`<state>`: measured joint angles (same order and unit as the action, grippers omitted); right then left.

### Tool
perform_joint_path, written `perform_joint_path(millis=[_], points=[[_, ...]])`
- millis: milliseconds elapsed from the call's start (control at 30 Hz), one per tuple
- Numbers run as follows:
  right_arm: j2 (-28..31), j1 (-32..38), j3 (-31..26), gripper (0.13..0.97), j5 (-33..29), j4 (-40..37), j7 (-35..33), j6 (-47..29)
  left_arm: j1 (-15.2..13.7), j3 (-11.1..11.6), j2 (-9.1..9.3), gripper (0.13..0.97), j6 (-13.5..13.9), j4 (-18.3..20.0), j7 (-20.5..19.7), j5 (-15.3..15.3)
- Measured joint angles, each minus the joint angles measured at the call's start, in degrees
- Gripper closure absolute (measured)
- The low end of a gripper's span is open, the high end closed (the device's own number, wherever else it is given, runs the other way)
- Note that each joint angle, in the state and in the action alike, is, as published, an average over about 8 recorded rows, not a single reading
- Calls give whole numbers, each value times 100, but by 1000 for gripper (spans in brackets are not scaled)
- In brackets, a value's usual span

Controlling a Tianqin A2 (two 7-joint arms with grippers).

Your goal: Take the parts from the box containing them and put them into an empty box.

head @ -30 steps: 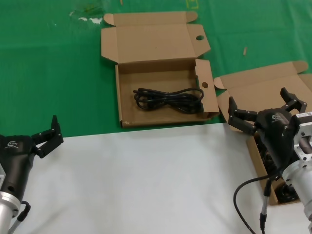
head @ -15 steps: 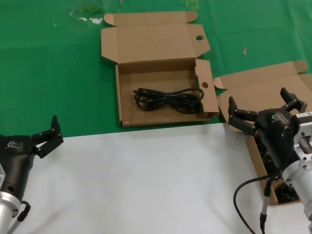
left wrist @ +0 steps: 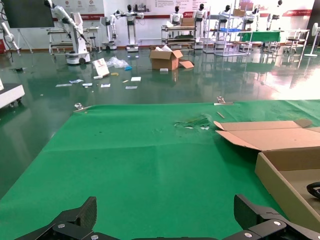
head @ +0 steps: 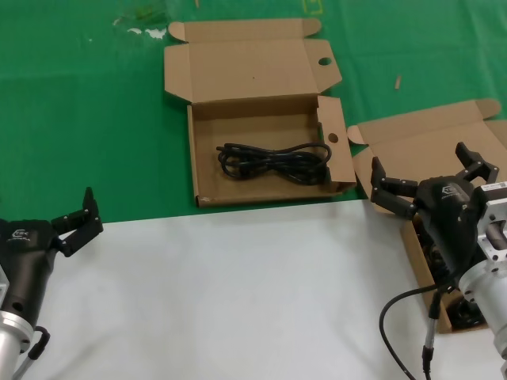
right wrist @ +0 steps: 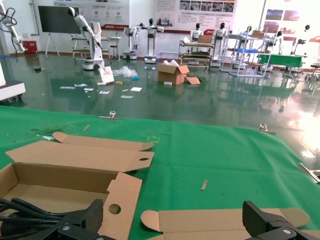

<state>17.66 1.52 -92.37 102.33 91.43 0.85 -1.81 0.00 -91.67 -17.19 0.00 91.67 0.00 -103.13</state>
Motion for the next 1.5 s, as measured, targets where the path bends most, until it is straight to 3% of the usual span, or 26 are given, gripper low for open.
perform_joint_path(millis=[1500], points=[[0,0,0,129,0,0,0,0,0,0,0,132,0,0,0,0]])
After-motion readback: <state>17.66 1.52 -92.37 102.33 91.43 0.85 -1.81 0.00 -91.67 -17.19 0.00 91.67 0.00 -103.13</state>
